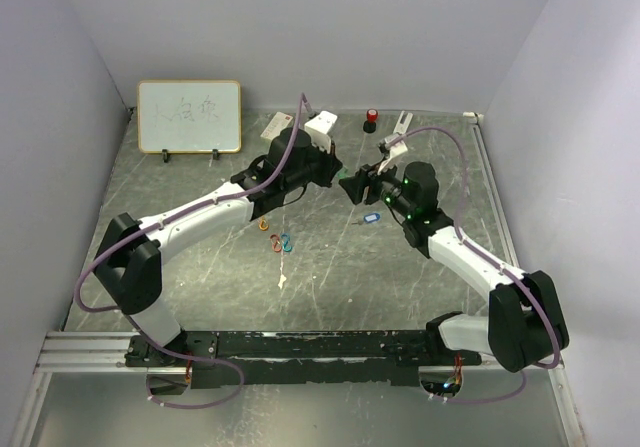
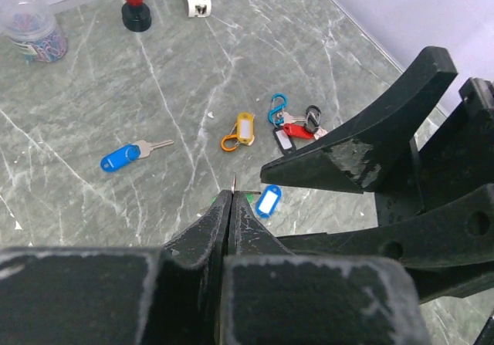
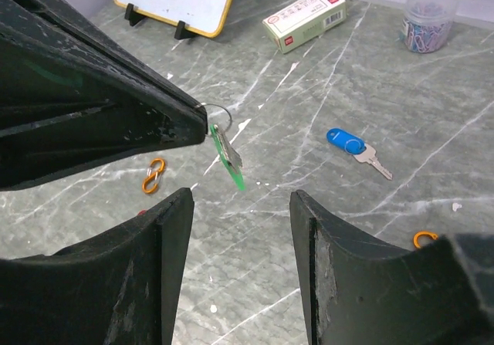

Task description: Put the keys on the keyring

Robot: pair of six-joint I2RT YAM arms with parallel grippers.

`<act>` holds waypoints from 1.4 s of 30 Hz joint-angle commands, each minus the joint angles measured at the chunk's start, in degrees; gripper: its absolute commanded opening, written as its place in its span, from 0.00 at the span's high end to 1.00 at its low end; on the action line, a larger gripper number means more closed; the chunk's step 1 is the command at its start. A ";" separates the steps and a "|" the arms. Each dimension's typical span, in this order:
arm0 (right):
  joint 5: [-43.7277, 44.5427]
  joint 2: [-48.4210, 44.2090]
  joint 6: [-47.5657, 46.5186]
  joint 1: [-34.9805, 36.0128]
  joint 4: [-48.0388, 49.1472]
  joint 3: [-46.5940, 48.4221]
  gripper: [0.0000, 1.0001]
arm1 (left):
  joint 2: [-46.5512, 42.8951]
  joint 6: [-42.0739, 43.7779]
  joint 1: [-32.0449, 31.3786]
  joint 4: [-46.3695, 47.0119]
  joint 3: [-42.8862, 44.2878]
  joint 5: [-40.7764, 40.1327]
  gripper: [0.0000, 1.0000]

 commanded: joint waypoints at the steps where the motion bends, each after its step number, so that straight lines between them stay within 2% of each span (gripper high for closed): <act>1: 2.09 0.06 -2.46 1.62 1.33 -0.27 0.47 | -1.72 -2.32 -0.25 -0.78 1.65 3.92 0.93; 8: 4.22 -1.14 -3.51 2.86 3.13 -1.58 0.48 | -2.01 -4.11 -0.29 -1.12 1.15 6.89 0.93; 14: 5.24 -1.64 -3.68 2.96 4.74 -2.78 0.57 | -2.52 -4.55 -0.30 -1.03 0.74 7.86 0.93; 16: 5.43 -1.91 -3.77 2.96 5.56 -3.20 0.60 | -2.52 -7.01 -0.30 -1.05 0.81 8.44 0.93; 24: 5.24 -4.16 -3.93 2.98 9.11 -5.79 0.65 | -1.97 -8.36 -0.27 -1.46 1.19 10.39 0.93; 29: 5.90 -5.91 -4.31 3.00 10.44 -7.18 0.82 | -2.10 -8.59 -0.22 -1.92 1.17 9.19 0.93; 37: 5.82 -6.22 -4.82 2.96 9.65 -7.10 1.00 | -2.69 -9.68 0.32 -1.52 0.23 7.60 0.93; 42: 5.81 -6.39 -5.06 3.01 9.21 -6.98 1.00 | -3.04 -10.40 1.16 -1.00 -0.68 7.51 0.93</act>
